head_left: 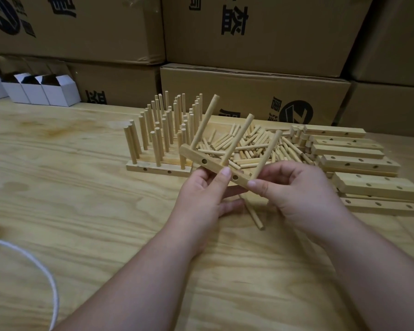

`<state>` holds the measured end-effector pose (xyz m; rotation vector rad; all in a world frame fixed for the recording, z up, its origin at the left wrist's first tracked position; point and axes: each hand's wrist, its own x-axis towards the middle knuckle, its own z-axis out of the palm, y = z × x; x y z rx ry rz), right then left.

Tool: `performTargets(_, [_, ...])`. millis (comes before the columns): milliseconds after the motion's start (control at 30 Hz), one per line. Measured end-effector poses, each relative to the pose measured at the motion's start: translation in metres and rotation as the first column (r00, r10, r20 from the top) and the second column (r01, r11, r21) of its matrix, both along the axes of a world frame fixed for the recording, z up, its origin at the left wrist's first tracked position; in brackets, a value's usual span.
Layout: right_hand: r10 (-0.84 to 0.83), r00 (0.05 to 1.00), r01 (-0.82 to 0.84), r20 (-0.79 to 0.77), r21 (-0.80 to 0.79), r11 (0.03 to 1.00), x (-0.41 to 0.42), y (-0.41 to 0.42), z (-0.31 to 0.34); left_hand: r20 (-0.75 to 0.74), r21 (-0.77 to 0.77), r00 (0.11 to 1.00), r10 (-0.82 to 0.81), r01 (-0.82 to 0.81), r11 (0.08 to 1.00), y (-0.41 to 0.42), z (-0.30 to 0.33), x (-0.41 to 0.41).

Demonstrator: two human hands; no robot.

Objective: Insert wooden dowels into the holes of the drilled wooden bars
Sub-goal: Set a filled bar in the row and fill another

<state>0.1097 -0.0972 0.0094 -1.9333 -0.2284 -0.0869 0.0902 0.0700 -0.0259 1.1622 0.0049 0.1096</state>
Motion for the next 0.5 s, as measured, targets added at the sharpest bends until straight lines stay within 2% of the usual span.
performTargets(200, [-0.103, 0.993, 0.1, 0.054, 0.057, 0.993, -0.001, -0.005, 0.013, -0.058, 0.193, 0.998, -0.018, 0.029, 0.981, -0.008, -0.002, 0.0])
performTargets(267, [-0.091, 0.991, 0.087, 0.101, 0.041, 0.995, -0.001, -0.004, 0.022, -0.018, 0.352, 0.999, -0.038, 0.042, 0.935, -0.011, -0.004, -0.002])
performTargets(333, [-0.032, 0.991, 0.027, 0.131, 0.043, 0.999, -0.001, 0.003, 0.03, 0.027, 0.579, 0.991, -0.128, 0.088, 0.811, -0.015, -0.007, -0.005])
performTargets(400, [0.038, 0.993, -0.038, 0.115, -0.002, 0.999, 0.002, 0.017, 0.034, 0.038, 0.767, 0.967, -0.251, 0.132, 0.627, -0.019, -0.006, -0.011])
performTargets(500, [0.118, 0.989, -0.109, 0.087, -0.103, 0.989, 0.01, 0.043, 0.036, 0.122, 0.923, 0.924, -0.363, 0.029, 0.383, -0.022, -0.003, -0.014])
